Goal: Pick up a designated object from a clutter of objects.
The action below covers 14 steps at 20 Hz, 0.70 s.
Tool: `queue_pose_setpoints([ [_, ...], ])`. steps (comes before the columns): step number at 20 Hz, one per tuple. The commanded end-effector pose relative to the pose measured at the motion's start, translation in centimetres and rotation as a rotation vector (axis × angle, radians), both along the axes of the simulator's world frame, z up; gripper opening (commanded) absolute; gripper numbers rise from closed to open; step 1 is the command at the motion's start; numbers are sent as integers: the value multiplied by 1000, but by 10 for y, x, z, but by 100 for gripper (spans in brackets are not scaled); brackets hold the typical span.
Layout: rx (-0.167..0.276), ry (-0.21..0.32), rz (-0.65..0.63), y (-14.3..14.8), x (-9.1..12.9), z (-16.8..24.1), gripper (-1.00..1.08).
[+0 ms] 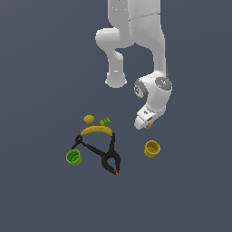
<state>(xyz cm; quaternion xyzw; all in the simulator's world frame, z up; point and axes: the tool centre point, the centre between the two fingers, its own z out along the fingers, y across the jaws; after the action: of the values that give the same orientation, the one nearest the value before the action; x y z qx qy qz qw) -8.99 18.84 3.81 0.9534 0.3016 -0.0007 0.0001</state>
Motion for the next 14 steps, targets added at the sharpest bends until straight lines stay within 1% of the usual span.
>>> queue_pose_setpoints([
  [1,0,-1,0,-3,4,11,-100],
  [7,0,-1,1,-13,19,51,-100],
  [14,3,0,2,-30,43,115,-100],
])
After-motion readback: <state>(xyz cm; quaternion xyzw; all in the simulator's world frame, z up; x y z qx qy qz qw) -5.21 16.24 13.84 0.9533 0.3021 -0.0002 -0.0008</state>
